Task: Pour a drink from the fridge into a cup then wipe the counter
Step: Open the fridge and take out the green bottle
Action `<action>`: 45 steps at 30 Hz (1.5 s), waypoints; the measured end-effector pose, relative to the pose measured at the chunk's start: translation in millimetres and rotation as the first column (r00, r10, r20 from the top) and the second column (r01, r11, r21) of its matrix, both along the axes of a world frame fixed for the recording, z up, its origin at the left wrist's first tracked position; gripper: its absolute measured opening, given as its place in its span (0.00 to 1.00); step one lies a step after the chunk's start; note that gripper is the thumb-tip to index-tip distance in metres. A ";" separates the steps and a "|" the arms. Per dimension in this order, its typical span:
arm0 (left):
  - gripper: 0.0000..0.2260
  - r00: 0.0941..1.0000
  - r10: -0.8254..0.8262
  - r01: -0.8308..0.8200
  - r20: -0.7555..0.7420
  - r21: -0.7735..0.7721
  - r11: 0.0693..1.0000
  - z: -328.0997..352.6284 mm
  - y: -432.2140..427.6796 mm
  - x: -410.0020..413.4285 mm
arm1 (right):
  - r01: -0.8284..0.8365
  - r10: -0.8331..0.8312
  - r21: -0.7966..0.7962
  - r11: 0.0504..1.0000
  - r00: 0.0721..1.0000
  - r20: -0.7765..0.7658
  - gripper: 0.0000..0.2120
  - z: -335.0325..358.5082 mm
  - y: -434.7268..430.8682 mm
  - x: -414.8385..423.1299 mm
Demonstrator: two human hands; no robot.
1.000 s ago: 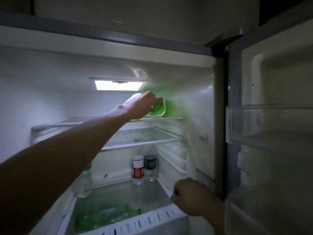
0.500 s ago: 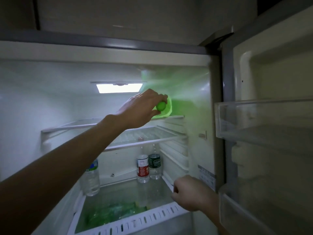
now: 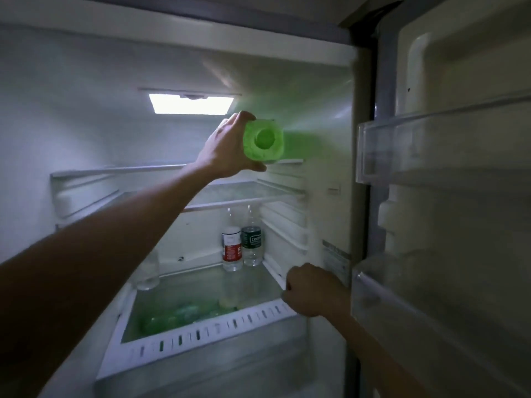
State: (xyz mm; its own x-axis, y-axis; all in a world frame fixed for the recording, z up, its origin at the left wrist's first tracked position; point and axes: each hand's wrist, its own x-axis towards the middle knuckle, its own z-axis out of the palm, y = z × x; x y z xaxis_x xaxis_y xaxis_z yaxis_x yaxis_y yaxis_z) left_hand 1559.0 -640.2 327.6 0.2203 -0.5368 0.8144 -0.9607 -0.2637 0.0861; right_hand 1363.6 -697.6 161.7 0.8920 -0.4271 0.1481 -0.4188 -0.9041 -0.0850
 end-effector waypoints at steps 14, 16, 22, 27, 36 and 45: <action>0.33 0.927 -0.169 0.195 0.336 -0.044 0.980 -18.2 31.6 -29.8 | 0.012 -0.009 -0.072 0.997 0.999 0.051 0.10 9.5 21.6 -12.5; 0.33 0.940 -0.164 0.197 0.297 -0.082 0.977 -16.5 28.3 -33.1 | 0.027 -0.022 -0.067 0.997 0.997 0.071 0.11 8.4 23.6 -13.0; 0.32 0.966 -0.136 0.186 0.221 -0.223 0.957 -21.0 43.6 -43.7 | 0.012 -0.011 -0.059 0.998 1.000 0.021 0.10 4.6 29.2 -22.7; 0.33 0.985 -0.084 0.146 0.150 -0.464 0.874 -40.3 72.4 -88.5 | 0.002 -0.003 -0.015 1.000 1.000 -0.025 0.14 -8.9 35.3 -27.9; 0.34 0.937 -0.180 -0.084 -0.298 -0.696 0.714 -153.1 108.0 -180.5 | -0.021 0.028 0.093 0.995 0.997 -0.065 0.17 -47.1 47.6 -51.7; 0.33 0.549 -0.245 -0.427 -0.799 -0.520 0.740 -282.0 153.1 -245.0 | 0.006 0.066 0.229 0.973 0.949 -0.307 0.12 -118.6 59.4 -88.4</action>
State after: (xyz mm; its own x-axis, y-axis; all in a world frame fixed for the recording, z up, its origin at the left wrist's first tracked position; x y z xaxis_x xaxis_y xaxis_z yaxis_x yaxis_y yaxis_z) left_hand 1314.0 -487.1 45.6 0.9355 0.0590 0.3483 -0.3526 0.0938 0.9311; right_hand 1275.2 -638.1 43.1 0.8908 -0.3890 -0.2350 -0.4297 -0.8892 -0.1569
